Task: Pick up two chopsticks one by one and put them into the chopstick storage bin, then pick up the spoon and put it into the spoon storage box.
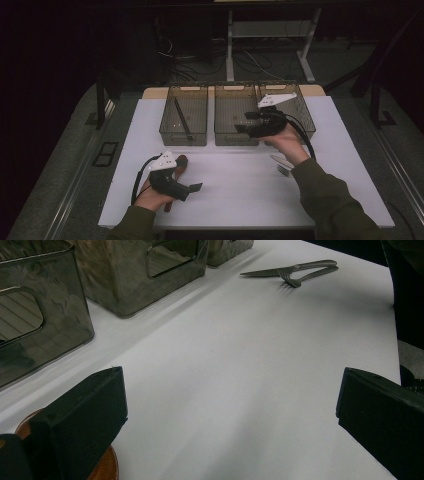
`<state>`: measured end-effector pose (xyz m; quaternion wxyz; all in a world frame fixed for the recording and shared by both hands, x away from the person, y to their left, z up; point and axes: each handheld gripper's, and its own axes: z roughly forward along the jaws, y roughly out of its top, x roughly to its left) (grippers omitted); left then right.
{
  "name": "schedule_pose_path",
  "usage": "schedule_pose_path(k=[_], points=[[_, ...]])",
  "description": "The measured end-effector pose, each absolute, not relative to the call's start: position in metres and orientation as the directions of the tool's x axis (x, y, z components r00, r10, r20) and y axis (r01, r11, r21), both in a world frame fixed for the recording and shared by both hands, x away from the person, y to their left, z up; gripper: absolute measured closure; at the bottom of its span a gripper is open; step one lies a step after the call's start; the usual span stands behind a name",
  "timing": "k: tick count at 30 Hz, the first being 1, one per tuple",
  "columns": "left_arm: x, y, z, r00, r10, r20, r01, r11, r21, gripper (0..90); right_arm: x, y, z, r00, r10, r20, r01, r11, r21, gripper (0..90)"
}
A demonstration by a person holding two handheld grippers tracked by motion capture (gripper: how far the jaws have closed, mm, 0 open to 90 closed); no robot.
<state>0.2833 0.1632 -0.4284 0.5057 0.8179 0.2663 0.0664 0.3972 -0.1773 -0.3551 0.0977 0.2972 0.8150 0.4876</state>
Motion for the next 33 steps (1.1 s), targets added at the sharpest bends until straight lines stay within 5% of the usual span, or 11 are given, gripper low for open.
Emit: schedule_pose_path(k=[19,33], points=[[0.283,0.164,-0.427,0.847,0.508,-0.159,0.365,-0.336,0.868,0.0,0.313,-0.263,-0.402,-0.769,0.606,0.203,0.431,0.256,0.865,25.7],[0.282,0.166,-0.426,0.840,0.521,-0.151,0.364,-0.334,0.869,0.0,0.277,-0.285,-0.424,-0.748,0.648,0.142,0.412,0.287,0.865,19.9]])
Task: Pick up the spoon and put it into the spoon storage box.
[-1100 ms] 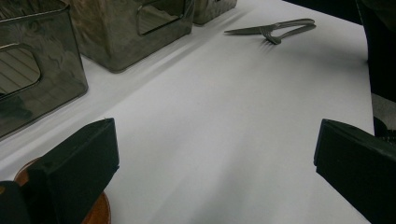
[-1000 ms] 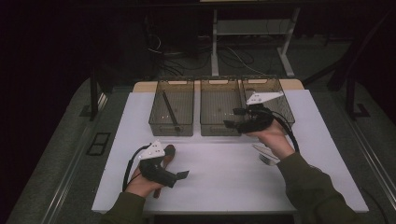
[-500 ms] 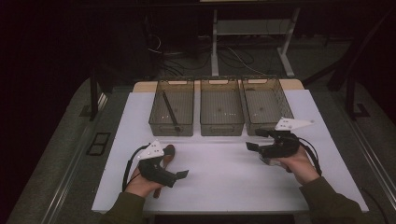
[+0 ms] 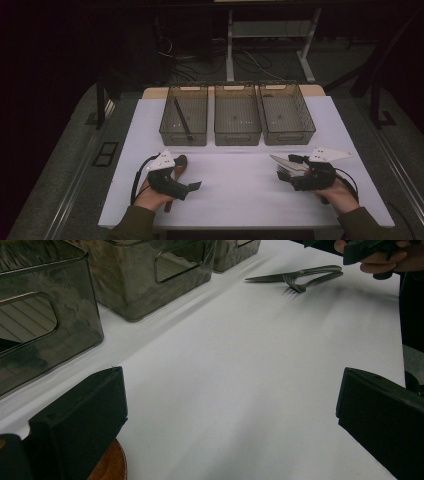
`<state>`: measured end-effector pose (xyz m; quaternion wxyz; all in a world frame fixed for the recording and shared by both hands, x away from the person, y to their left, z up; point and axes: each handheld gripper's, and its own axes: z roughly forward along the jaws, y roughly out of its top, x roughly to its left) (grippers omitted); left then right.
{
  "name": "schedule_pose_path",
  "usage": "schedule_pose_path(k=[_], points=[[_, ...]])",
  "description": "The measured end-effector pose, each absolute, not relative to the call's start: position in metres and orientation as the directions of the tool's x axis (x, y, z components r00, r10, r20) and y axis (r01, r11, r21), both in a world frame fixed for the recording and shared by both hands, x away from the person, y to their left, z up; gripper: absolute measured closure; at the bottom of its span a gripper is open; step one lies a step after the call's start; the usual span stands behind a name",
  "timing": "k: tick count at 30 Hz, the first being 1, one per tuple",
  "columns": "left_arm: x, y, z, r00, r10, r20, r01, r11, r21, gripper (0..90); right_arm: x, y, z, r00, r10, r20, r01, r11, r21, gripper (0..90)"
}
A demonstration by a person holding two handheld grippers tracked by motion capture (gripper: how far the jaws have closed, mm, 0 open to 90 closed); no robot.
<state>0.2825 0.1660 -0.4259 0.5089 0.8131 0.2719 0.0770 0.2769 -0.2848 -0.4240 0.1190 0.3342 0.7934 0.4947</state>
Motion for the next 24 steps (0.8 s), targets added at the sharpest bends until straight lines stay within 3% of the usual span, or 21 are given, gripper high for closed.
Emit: schedule_pose_path(k=[6,11,24], points=[[0.283,0.169,-0.425,0.831,0.539,-0.139,0.368,-0.345,0.863,0.0,0.265,-0.294,-0.434,-0.738,0.664,0.122,0.418,0.306,0.855,19.8],[0.285,0.174,-0.424,0.813,0.569,-0.126,0.379,-0.353,0.855,7.1,0.257,-0.303,-0.435,-0.730,0.675,0.107,0.405,0.302,0.863,19.9],[0.305,0.194,-0.425,0.732,0.677,-0.079,0.423,-0.360,0.832,49.7,0.255,-0.301,-0.436,-0.750,0.655,0.093,0.379,0.311,0.872,20.8]])
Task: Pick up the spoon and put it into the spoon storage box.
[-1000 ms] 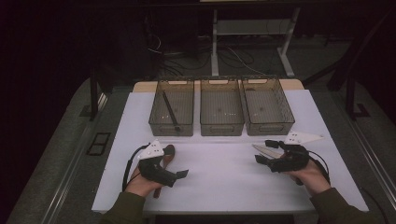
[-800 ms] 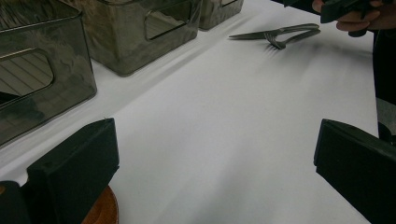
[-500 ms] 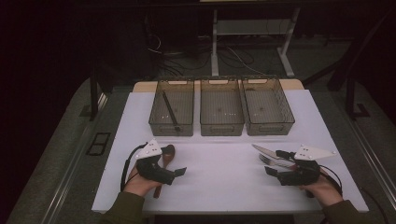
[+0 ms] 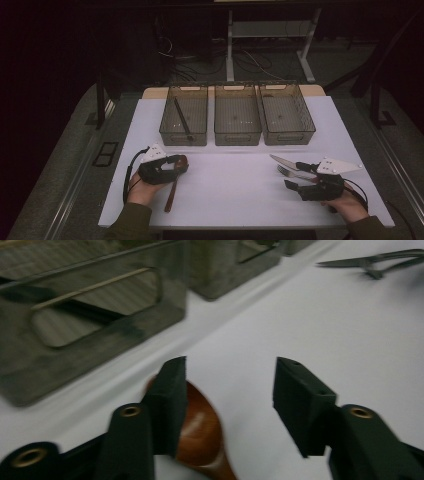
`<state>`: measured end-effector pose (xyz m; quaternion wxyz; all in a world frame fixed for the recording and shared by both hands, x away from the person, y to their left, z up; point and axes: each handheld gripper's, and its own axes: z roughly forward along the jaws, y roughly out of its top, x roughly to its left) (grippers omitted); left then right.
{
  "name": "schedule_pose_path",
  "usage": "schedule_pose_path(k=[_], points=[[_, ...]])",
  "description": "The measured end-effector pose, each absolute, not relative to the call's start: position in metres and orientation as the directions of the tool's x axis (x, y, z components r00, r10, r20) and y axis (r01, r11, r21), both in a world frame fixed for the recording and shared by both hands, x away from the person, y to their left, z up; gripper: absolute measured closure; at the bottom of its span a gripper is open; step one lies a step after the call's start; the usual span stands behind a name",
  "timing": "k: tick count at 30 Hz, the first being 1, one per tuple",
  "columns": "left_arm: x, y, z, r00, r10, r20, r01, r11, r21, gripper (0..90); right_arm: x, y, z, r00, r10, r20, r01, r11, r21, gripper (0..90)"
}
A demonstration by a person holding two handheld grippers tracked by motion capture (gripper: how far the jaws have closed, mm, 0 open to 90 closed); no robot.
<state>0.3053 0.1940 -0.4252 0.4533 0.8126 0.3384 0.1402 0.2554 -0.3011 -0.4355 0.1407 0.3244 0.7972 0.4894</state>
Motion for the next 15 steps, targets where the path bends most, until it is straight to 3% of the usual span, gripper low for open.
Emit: schedule_pose_path(k=[4,10,15], points=[[0.312,0.198,-0.423,0.681,0.728,-0.079,0.455,-0.336,0.824,68.7,0.256,-0.302,-0.436,-0.745,0.660,0.092,0.386,0.314,0.868,20.8],[0.328,0.202,-0.422,0.639,0.766,-0.078,0.495,-0.331,0.804,88.4,0.257,-0.302,-0.438,-0.732,0.673,0.104,0.413,0.318,0.854,20.5],[0.342,0.198,-0.427,0.608,0.792,-0.056,0.507,-0.332,0.796,88.8,0.257,-0.301,-0.438,-0.732,0.673,0.104,0.414,0.319,0.852,20.5]])
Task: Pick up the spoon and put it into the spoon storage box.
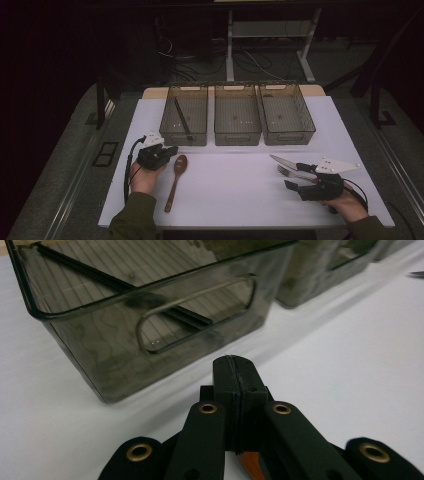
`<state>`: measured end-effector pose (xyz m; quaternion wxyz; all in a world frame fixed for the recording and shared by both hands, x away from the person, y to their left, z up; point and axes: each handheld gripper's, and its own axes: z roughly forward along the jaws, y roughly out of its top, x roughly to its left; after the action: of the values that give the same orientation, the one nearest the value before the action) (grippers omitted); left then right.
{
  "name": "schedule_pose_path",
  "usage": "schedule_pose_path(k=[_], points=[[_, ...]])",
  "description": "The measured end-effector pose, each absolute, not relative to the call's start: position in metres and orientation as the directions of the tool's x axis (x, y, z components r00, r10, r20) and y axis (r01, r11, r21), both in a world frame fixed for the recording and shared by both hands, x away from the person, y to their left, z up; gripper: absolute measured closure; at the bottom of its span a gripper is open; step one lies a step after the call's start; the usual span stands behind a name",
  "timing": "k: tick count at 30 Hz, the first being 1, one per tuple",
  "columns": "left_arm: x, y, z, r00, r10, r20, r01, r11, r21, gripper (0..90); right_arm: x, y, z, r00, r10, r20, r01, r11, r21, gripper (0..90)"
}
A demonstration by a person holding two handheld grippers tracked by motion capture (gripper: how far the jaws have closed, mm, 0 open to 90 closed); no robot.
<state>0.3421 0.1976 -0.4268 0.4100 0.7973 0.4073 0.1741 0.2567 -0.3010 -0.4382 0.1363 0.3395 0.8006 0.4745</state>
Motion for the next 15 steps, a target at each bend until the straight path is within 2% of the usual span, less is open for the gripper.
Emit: schedule_pose_path(k=[6,15], points=[[0.351,0.189,-0.439,0.605,0.795,-0.052,0.547,-0.367,0.753,88.8,0.257,-0.302,-0.438,-0.729,0.677,0.104,0.413,0.314,0.855,20.5],[0.350,0.191,-0.442,0.592,0.804,-0.054,0.566,-0.366,0.738,88.8,0.256,-0.302,-0.437,-0.723,0.683,0.103,0.414,0.310,0.856,20.2]])
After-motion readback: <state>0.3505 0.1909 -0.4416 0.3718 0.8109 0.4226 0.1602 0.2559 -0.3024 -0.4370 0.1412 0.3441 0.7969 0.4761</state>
